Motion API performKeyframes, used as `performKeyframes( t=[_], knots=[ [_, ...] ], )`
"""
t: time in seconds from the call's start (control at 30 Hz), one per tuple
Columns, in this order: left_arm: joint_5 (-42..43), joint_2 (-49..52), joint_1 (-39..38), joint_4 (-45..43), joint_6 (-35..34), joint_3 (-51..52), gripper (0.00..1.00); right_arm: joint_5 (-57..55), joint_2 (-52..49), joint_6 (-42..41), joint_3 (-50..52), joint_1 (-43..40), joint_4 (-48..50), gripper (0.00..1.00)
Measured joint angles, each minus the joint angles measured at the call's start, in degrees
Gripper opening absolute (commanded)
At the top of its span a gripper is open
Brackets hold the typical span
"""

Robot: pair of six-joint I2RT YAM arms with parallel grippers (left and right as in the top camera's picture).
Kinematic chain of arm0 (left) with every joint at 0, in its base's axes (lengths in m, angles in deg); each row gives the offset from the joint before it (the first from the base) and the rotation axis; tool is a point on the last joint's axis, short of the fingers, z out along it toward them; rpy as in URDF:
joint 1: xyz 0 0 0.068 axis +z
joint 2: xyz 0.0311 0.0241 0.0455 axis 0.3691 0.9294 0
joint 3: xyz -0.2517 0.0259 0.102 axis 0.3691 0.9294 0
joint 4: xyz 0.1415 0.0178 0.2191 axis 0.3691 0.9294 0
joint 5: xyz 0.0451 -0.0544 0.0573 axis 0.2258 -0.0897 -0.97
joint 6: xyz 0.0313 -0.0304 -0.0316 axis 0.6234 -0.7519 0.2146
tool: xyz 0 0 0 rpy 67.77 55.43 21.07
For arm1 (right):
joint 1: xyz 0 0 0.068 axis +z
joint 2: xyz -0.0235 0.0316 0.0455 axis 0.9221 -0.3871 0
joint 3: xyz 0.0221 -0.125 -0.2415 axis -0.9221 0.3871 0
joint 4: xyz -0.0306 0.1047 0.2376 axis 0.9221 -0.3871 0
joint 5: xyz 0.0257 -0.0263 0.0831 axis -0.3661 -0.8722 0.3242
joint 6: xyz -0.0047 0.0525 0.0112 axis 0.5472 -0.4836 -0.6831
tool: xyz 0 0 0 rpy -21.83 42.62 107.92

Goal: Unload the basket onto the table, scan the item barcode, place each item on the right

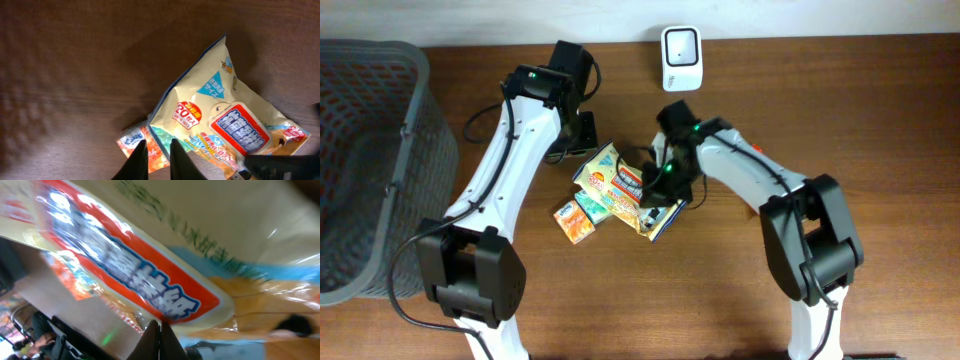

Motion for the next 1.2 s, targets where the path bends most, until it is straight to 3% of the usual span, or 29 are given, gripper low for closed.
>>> performKeyframes(
  t=[0.07, 0.17, 0.23, 0.63, 0.87, 1.2],
  knots=[
    [0.0, 0.1, 0.0, 0.0, 0.0, 0.0, 0.12, -1.9, 0.0, -2.6, 2.6, 0.9, 2.0, 0.04],
    [0.1, 0.1, 0.0, 0.0, 0.0, 0.0, 0.00, -5.1, 0.0, -5.7, 6.2, 0.9, 3.7, 0.04],
    [0.3, 0.1, 0.0, 0.0, 0.0, 0.0, 0.00, -7.7, 0.5, -6.5, 6.7, 0.7, 3.2, 0.04],
    [15.1, 7.3, -3.7, -6.9, 4.5, 4.6, 0.00, -19.0, 0.9, 12.6, 2.2, -7.7, -0.7, 0.04],
    [16.7, 8.9, -7.4, -9.7, 4.2, 4.7, 0.00, -19.7, 0.7, 14.3, -9.3, -7.7, -15.0, 0.04],
    [14.4, 13.2, -7.3, -8.9, -0.5, 4.7, 0.00, -12.5, -0.7, 12.3, -10.8, -7.7, -8.7, 0.04]
  ],
)
